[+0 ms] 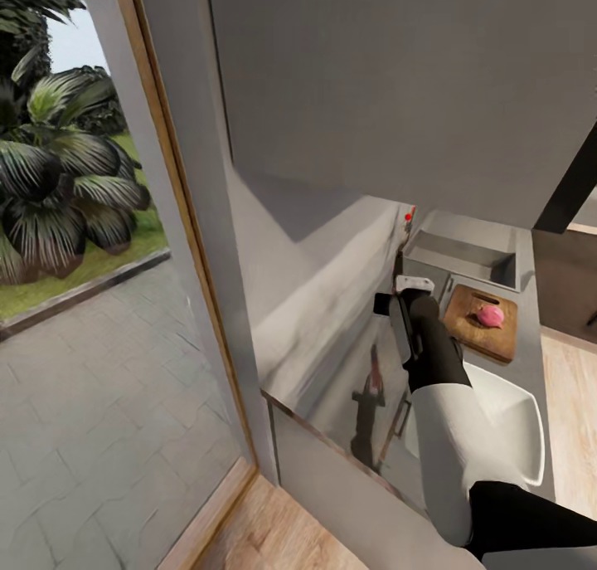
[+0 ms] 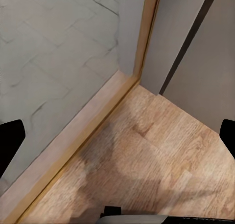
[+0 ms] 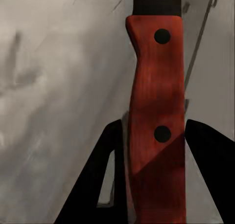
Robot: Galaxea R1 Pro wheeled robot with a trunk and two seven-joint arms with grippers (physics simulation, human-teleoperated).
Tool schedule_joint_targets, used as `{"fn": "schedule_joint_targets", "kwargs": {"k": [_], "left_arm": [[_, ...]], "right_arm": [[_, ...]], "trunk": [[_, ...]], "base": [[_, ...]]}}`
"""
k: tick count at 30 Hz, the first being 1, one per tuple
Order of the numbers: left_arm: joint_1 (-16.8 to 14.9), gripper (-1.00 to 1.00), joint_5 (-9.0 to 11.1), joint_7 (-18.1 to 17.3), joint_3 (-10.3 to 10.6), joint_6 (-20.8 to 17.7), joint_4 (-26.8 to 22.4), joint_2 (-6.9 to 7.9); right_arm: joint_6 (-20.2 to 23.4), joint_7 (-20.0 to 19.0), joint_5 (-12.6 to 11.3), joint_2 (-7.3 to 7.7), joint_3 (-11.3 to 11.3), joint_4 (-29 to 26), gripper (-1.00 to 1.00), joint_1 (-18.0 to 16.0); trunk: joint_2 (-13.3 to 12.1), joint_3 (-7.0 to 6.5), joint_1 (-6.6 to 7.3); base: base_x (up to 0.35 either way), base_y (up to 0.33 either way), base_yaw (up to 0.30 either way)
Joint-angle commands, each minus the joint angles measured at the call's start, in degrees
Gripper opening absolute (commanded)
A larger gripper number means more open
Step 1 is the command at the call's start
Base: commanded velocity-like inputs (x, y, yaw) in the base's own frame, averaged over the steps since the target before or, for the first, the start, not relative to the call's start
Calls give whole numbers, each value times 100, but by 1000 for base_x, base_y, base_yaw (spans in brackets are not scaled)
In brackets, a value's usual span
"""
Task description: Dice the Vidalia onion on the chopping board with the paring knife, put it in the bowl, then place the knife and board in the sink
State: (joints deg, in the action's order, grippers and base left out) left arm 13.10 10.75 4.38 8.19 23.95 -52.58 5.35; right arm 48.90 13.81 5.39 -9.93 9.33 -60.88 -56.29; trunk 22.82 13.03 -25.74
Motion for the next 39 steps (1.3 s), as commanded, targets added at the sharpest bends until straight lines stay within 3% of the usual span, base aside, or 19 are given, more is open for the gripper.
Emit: {"fn": "schedule_joint_targets", "kwargs": {"k": [1,3,10,25,39], "left_arm": [[-1,100,32,46,33,13,-7,10],[-1,100,32,46,32,13,-6,10],[-1,100,32,46,33,13,0,10],[-1,100,32,54,31,13,10,1],[-1,100,32,54,32,13,17,1]], "right_arm": [[39,-25,50,-6,-9,-109,-100,-5],[63,-20,58,-6,-39,-401,-100,-5],[93,-18,83,-6,-38,-572,-100,-5],[95,-11,85,-6,-45,-627,-100,-5],[128,-10,93,-6,-45,-627,-100,-5]], "trunk": [[10,1,-4],[10,-16,-4],[10,-79,-4],[10,-215,-4],[10,-343,-4]], "base": [[0,0,17],[0,0,4],[-71,-40,0],[-206,-223,0],[-11,-268,0]]}}
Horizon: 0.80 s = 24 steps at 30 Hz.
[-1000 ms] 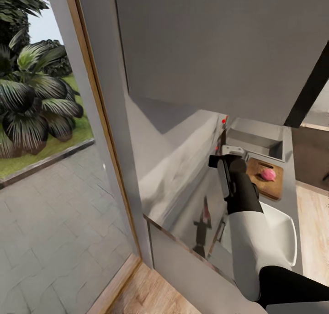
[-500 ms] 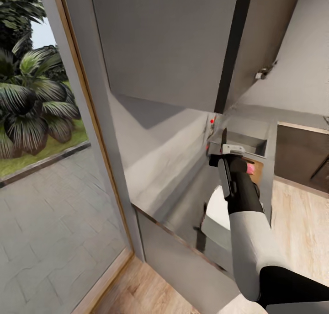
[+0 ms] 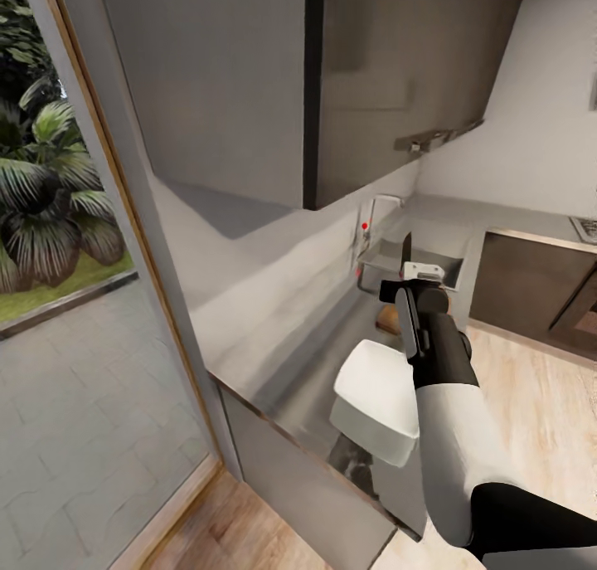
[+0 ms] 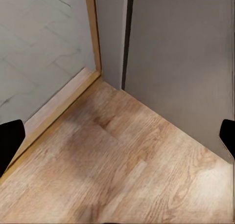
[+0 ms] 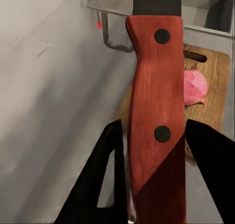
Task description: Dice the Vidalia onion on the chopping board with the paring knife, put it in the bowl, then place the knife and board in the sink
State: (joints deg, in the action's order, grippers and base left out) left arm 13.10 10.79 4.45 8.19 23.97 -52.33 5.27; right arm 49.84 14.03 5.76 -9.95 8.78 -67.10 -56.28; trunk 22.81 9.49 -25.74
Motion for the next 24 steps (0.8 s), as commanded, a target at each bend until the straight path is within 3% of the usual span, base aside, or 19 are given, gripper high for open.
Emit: {"fn": "schedule_joint_targets", "kwargs": {"k": [1,12,24], "left_arm": [[0,100,29,47,32,12,-10,9],[0,100,29,46,33,12,-16,9],[0,100,29,47,16,11,159,18]], "right_arm": [[34,-32,56,-5,10,-5,-100,-5],[43,-29,84,-5,18,-5,-100,-5],[27,-108,75,-5,23,-238,-100,53]], "trunk": [[11,1,-4],[11,-100,-4],[11,-188,-4]], "base": [[0,-255,0],[-11,-258,0],[-238,-215,0]]}}
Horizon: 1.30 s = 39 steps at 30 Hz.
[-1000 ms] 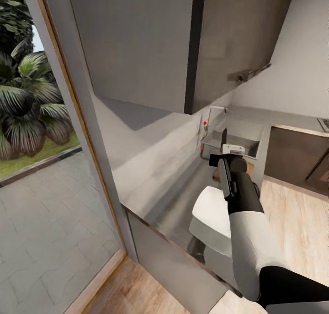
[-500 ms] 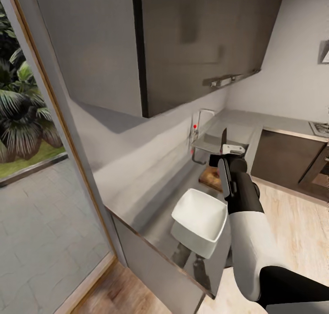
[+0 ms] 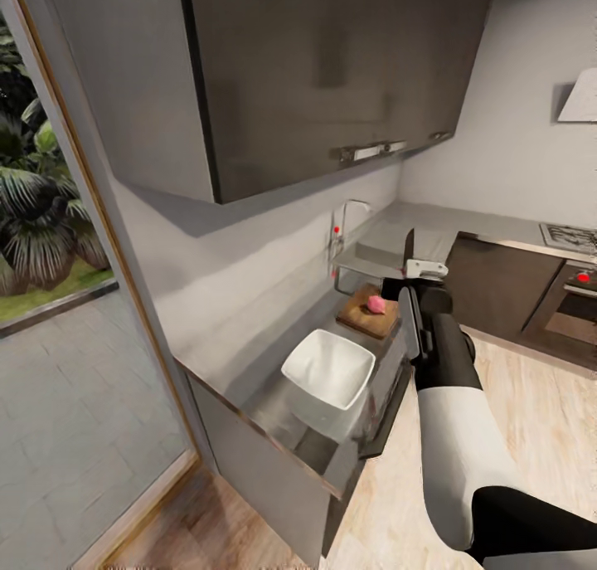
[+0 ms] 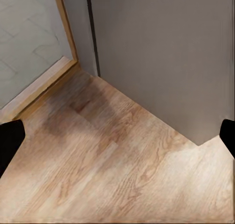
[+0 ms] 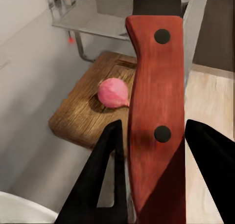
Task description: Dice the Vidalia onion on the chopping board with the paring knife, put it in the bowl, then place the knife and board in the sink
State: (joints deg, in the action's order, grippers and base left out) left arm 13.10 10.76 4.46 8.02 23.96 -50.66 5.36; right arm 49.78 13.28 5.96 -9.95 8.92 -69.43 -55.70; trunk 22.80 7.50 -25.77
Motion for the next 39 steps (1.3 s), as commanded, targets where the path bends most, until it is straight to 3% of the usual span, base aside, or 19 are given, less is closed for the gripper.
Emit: {"fn": "schedule_joint_targets", "kwargs": {"k": [1,4,5,7,11,14,20,39], "left_arm": [[-1,100,31,47,30,12,9,9],[-1,100,31,47,26,12,33,9],[-1,100,31,47,25,12,40,9],[-1,100,31,47,25,12,44,9],[-1,100,31,47,35,14,40,9],[-1,100,31,48,51,36,17,-4],[-1,100,31,55,38,55,52,-41],[-1,100,40,55,33,56,173,-52]], "right_arm": [[31,-58,55,11,8,-49,-100,30],[5,-261,49,222,6,-241,-100,346],[-3,-511,49,339,5,-431,-100,545],[-13,-848,63,427,8,-641,-100,768],[-32,-1241,117,720,7,-852,-100,1132],[-34,-1554,124,827,5,-1009,-100,1318],[-38,-1968,156,944,13,-1398,-100,1680],[-30,-2013,150,977,5,-1495,-100,1720]], "trunk": [[12,9,-1],[12,6,-1],[12,5,-1],[12,5,-1],[12,5,-1],[12,5,-1],[12,5,-1],[12,5,-1]], "base": [[-261,-211,0],[-260,-211,0],[-233,-186,0],[-205,-159,0],[-175,-151,3],[-97,-195,89],[-16,-275,245],[-29,-299,283]]}}
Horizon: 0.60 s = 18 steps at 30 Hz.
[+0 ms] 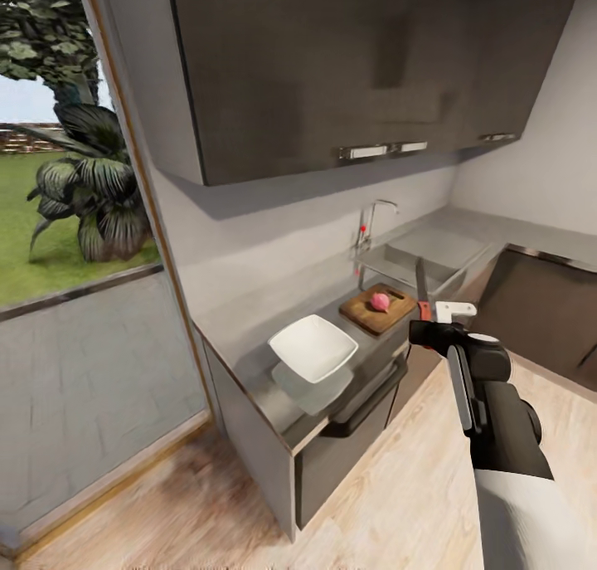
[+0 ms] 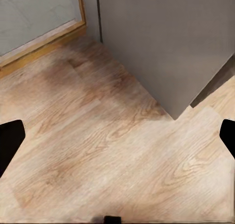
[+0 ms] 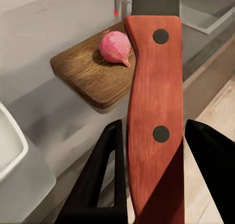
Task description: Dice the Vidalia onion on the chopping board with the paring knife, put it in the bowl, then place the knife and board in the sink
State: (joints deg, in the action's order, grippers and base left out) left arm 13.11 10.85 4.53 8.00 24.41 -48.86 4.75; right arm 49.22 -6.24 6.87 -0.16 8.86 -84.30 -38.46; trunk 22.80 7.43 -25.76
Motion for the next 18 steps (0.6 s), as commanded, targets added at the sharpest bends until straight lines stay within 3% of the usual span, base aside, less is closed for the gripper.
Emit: {"fn": "schedule_joint_targets", "kwargs": {"k": [1,18], "left_arm": [[-1,100,31,48,34,11,14,9],[-1,100,31,48,30,11,52,9]], "right_arm": [[26,-61,60,-2,10,-8,-100,-4],[26,-61,43,-2,10,6,-100,-4]], "trunk": [[12,11,-2],[12,11,-2]], "base": [[-107,-286,284],[-8,-297,284]]}}
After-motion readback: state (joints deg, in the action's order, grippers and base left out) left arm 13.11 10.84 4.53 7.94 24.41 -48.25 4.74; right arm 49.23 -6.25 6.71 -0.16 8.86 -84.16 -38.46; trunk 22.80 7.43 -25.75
